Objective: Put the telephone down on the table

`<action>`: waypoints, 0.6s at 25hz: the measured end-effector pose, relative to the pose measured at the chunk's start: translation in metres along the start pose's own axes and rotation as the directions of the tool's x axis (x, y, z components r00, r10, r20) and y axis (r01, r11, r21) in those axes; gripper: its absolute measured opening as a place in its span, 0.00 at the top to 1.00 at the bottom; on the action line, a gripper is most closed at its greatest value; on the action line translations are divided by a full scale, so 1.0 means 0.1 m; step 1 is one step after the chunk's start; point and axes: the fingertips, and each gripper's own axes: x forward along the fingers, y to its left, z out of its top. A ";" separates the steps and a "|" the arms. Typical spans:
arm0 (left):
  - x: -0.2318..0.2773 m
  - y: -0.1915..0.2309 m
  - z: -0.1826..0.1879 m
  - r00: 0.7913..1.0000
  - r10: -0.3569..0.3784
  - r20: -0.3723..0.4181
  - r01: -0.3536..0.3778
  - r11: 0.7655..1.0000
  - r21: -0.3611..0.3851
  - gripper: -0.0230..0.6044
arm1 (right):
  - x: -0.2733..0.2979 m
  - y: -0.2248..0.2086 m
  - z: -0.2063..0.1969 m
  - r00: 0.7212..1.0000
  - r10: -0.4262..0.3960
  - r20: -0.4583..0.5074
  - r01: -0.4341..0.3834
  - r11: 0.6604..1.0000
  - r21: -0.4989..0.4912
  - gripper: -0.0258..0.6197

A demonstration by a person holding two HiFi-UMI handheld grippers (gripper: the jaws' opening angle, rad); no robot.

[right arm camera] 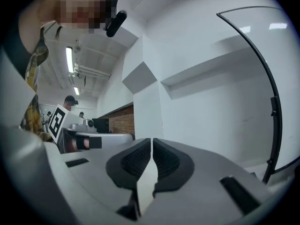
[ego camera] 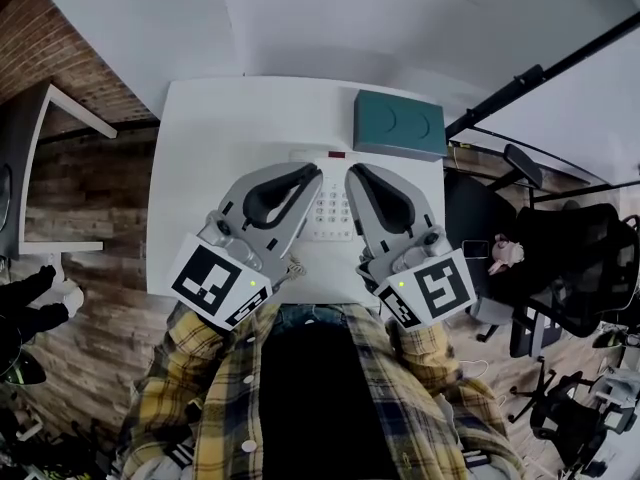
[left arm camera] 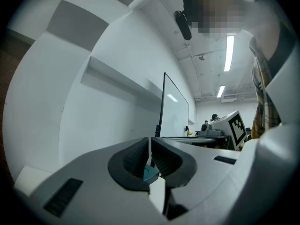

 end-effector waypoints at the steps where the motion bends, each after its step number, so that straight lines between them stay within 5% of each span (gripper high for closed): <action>1: 0.00 -0.01 0.00 1.000 -0.003 0.000 0.003 1.000 0.000 0.92 | -0.01 0.01 0.01 1.000 0.003 0.005 -0.003 1.000 0.007 0.91; 15: 0.03 -0.06 -0.05 1.000 -0.024 -0.019 0.024 1.000 -0.007 0.93 | -0.07 0.03 -0.03 1.000 0.012 -0.006 -0.012 1.000 0.027 0.92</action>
